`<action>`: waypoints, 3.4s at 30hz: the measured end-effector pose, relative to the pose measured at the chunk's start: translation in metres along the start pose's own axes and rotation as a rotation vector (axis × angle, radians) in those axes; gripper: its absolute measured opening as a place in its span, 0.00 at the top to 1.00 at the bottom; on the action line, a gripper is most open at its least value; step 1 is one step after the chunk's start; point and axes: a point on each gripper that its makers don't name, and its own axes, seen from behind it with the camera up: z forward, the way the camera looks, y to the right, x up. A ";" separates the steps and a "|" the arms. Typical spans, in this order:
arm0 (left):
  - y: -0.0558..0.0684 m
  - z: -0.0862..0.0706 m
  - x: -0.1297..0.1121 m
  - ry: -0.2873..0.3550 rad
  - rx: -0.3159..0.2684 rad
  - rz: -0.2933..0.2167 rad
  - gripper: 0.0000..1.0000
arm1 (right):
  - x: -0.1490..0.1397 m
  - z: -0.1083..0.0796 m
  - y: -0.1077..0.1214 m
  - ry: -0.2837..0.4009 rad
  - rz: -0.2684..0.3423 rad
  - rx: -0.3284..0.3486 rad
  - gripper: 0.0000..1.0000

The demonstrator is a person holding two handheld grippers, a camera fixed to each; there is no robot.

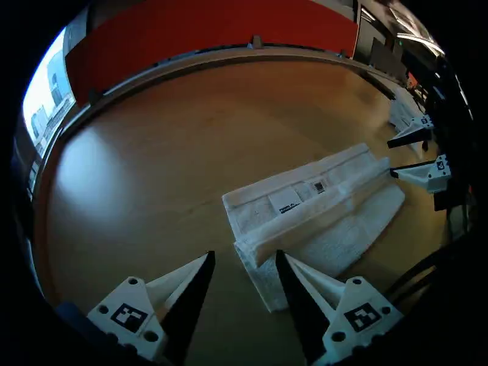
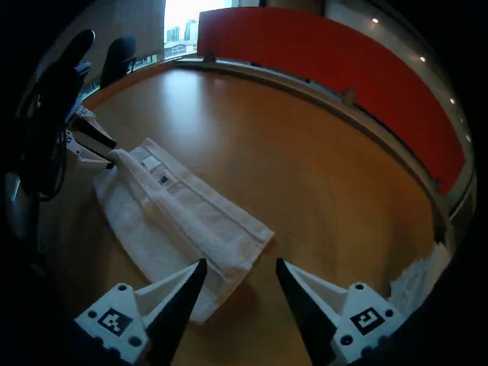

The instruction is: Fold towel

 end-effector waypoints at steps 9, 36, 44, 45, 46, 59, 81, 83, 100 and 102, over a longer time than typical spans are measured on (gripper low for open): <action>-0.008 -0.013 -0.001 0.024 0.015 -0.035 0.02 | 0.002 -0.004 0.000 0.011 -0.012 -0.005 0.00; -0.030 -0.069 -0.053 0.048 0.096 -0.191 0.02 | 0.027 0.004 -0.032 0.033 -0.070 0.066 0.00; -0.040 -0.093 -0.082 0.048 0.138 -0.248 0.02 | 0.041 0.017 -0.056 0.032 -0.111 0.102 0.00; -0.042 -0.096 -0.086 0.047 0.144 -0.257 0.02 | 0.043 0.019 -0.060 0.032 -0.115 0.107 0.00; -0.044 -0.098 -0.089 0.047 0.149 -0.264 0.02 | 0.045 0.020 -0.064 0.033 -0.119 0.112 0.00; -0.062 -0.121 -0.118 0.048 0.198 -0.329 0.03 | 0.061 0.039 -0.096 0.022 -0.179 0.153 0.00; -0.064 -0.127 -0.127 0.046 0.207 -0.352 0.03 | 0.059 0.057 -0.094 -0.005 -0.213 0.150 0.00; -0.064 -0.127 -0.129 0.045 0.208 -0.355 0.02 | 0.061 0.059 -0.093 -0.006 -0.215 0.147 0.00; -0.069 -0.133 -0.133 0.045 0.221 -0.372 0.03 | 0.086 0.067 -0.069 0.006 -0.224 0.111 0.00; -0.069 -0.134 -0.133 0.046 0.221 -0.374 0.02 | 0.089 0.068 -0.067 0.009 -0.224 0.108 0.00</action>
